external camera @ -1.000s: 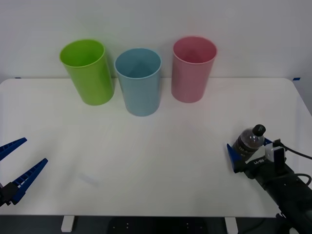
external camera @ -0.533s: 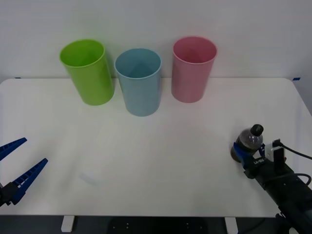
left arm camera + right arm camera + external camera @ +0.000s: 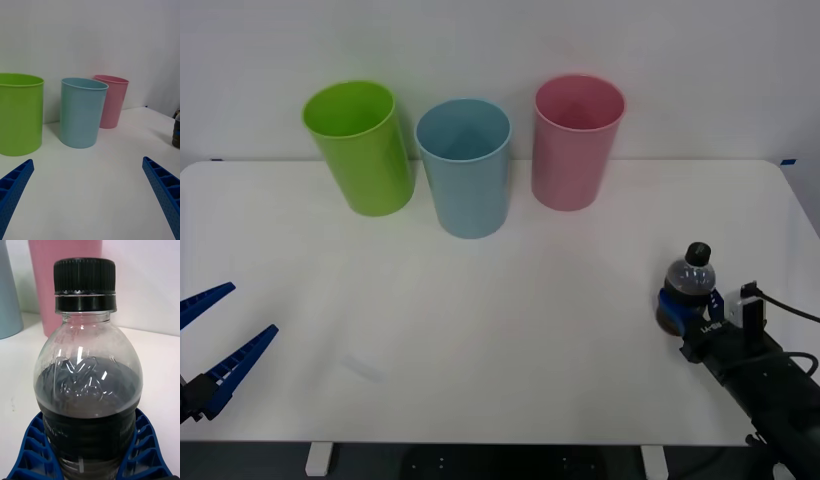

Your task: Grasp the object on the table and drop it into the matching bin: aluminum can to the light blue bin, PET bottle to the pink bin.

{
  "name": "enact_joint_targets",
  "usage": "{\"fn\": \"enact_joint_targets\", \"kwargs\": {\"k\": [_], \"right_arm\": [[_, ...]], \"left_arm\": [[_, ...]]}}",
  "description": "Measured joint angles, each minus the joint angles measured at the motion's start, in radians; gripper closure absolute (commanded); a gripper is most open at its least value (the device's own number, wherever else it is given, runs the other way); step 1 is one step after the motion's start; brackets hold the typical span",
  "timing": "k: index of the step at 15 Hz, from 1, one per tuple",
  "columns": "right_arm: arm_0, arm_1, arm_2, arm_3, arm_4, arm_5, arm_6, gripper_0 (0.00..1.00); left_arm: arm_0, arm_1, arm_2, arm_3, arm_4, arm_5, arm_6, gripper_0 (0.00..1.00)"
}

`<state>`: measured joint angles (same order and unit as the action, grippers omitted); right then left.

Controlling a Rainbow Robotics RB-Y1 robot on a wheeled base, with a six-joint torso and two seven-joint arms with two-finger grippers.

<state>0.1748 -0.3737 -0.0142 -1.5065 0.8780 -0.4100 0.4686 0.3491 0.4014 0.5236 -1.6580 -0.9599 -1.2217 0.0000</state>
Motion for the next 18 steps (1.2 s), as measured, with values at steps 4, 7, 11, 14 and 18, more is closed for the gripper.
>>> {"fn": "enact_joint_targets", "kwargs": {"k": [4,7,11,14,18], "right_arm": [[-0.004,0.000,-0.052,-0.010,0.013,-0.081,-0.093,1.00],[-0.004,-0.004,-0.080,-0.065,0.055,-0.128,-0.224,1.00],[-0.005,-0.036,-0.082,-0.175,0.059,-0.146,-0.393,1.00],[-0.005,-0.072,-0.097,-0.246,0.059,-0.151,-0.522,1.00],[-0.018,-0.105,-0.151,-0.302,0.059,-0.194,-0.662,1.00]], "left_arm": [[0.000,0.000,0.000,0.000,0.000,0.000,0.000,0.00],[0.000,0.000,0.000,0.000,0.000,0.000,0.000,0.00],[0.000,0.000,0.000,0.000,0.000,0.000,0.000,0.00],[0.000,0.000,0.000,0.000,0.000,0.000,0.000,0.00],[0.000,0.000,0.000,0.000,0.000,0.000,0.000,0.00]]}}
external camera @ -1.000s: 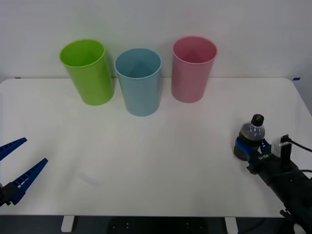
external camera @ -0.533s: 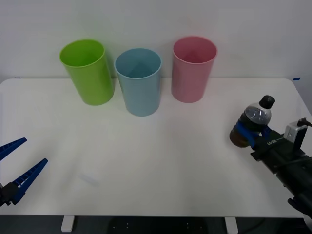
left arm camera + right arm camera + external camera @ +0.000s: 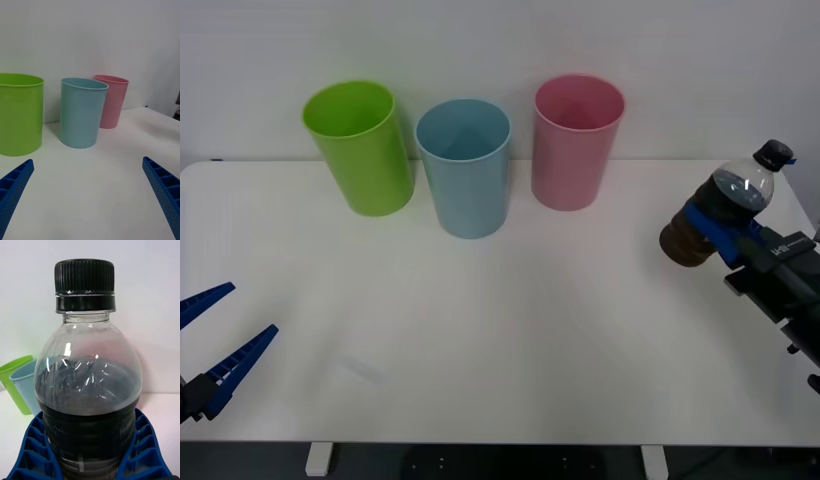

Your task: Grasp the object on the table and drop it into the matching bin: aluminum can to the light blue bin, PET bottle to the pink bin.

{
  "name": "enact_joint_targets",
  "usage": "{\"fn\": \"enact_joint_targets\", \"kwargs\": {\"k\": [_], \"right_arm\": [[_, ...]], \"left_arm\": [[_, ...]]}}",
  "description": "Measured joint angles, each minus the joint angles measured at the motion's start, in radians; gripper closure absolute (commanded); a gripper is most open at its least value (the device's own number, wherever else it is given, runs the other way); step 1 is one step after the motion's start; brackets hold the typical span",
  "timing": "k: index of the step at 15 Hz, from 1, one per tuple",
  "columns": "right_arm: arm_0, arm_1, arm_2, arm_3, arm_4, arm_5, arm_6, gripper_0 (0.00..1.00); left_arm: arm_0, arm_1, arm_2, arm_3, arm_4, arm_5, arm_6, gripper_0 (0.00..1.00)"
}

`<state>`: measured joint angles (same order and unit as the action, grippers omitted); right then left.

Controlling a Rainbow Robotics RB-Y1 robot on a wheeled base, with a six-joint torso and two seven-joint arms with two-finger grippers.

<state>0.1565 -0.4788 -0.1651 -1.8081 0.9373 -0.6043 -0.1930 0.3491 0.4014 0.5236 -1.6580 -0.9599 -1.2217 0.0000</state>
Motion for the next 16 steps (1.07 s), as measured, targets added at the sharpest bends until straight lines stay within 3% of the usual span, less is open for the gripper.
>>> {"fn": "enact_joint_targets", "kwargs": {"k": [4,9,16], "right_arm": [[-0.066,-0.043,-0.014,-0.046,0.005,-0.011,-0.120,1.00],[-0.245,-0.079,-0.003,-0.031,0.114,-0.009,-0.252,1.00],[-0.581,-0.144,0.107,0.237,0.164,-0.009,-0.240,1.00]], "left_arm": [[0.000,0.000,0.000,0.000,0.000,0.000,0.000,0.00],[0.000,0.000,0.000,0.000,0.000,0.000,0.000,0.00],[0.000,0.000,0.000,0.000,0.000,0.000,0.000,0.00]]}}
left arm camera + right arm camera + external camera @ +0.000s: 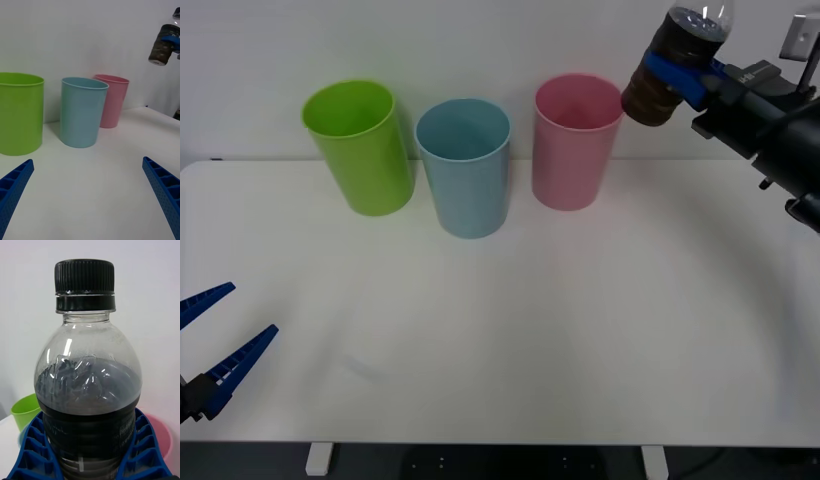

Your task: Grasp the object on the table and drop it into the matching bin: aluminum can to the light blue bin, PET bottle to the pink bin.

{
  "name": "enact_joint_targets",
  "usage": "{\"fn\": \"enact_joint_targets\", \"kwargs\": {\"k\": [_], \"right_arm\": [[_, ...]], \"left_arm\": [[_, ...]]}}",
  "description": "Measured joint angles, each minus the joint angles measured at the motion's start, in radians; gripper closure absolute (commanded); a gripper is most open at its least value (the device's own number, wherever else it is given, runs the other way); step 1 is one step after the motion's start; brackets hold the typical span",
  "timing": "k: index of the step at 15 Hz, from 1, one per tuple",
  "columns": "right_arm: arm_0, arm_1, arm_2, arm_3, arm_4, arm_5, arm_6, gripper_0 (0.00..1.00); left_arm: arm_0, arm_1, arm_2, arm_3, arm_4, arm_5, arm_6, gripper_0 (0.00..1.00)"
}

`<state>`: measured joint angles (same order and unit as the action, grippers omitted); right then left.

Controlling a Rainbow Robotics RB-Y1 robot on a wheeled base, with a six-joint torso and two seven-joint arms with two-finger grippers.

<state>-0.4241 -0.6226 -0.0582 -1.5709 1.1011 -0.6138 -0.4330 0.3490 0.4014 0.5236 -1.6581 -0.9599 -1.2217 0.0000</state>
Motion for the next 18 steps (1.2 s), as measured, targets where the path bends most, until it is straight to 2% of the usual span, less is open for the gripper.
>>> {"fn": "enact_joint_targets", "kwargs": {"k": [7,10,18], "right_arm": [[-0.252,0.013,0.071,0.270,0.050,0.002,0.079,1.00],[-0.332,0.048,0.077,0.394,0.073,0.005,0.162,1.00],[-0.493,0.162,0.081,0.624,0.176,0.079,0.210,1.00]], "left_arm": [[0.000,0.000,0.000,0.000,0.000,0.000,0.000,0.00],[0.000,0.000,0.000,0.000,0.000,0.000,0.000,0.00],[0.000,0.000,0.000,0.000,0.000,0.000,0.000,0.00]]}}
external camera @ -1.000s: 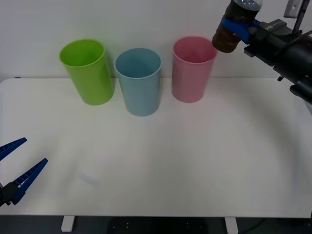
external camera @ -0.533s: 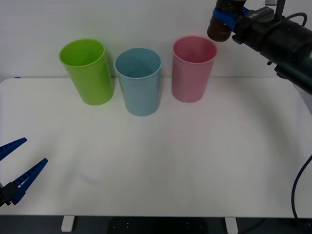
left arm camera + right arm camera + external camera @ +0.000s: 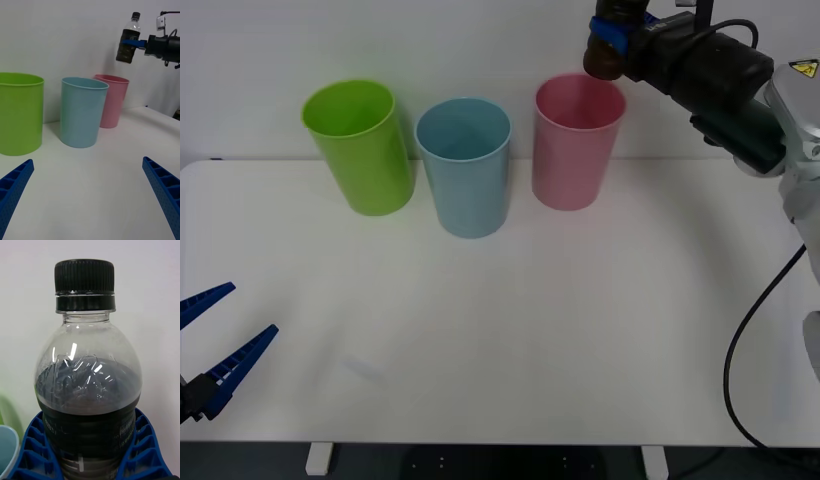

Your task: Grasp the object on the table and drop it into the matching bin: aluminum can to the light blue bin, PET bottle to the pink bin.

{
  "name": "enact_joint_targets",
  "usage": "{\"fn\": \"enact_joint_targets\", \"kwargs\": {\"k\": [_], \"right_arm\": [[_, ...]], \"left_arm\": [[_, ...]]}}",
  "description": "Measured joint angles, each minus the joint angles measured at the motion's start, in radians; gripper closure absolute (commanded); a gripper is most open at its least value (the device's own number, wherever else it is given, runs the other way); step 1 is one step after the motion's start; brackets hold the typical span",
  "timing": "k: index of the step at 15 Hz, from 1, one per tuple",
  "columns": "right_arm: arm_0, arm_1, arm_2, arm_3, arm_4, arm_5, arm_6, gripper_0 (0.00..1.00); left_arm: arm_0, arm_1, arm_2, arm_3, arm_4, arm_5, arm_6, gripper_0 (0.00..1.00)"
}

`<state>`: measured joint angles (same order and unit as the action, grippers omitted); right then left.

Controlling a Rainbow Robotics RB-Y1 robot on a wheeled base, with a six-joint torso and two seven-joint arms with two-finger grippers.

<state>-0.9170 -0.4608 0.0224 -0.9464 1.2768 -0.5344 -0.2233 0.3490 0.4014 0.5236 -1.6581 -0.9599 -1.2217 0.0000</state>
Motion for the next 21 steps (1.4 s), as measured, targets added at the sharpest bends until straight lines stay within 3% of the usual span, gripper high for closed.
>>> {"fn": "enact_joint_targets", "kwargs": {"k": [6,10,11,13,21], "right_arm": [[-0.069,0.099,0.016,0.092,0.058,0.148,0.044,1.00],[-0.071,0.112,0.043,0.092,0.058,0.192,0.067,0.95],[-0.071,0.113,0.045,0.092,0.058,0.190,0.072,0.82],[-0.071,0.111,0.047,0.092,0.059,0.190,0.082,0.00],[-0.070,0.102,0.045,0.092,0.036,0.178,0.109,0.00]], "left_arm": [[0.000,0.000,0.000,0.000,0.000,0.000,0.000,0.00],[0.000,0.000,0.000,0.000,0.000,0.000,0.000,0.00],[0.000,0.000,0.000,0.000,0.000,0.000,0.000,0.00],[0.000,0.000,0.000,0.000,0.000,0.000,0.000,0.00],[0.000,0.000,0.000,0.000,0.000,0.000,0.000,0.00]]}}
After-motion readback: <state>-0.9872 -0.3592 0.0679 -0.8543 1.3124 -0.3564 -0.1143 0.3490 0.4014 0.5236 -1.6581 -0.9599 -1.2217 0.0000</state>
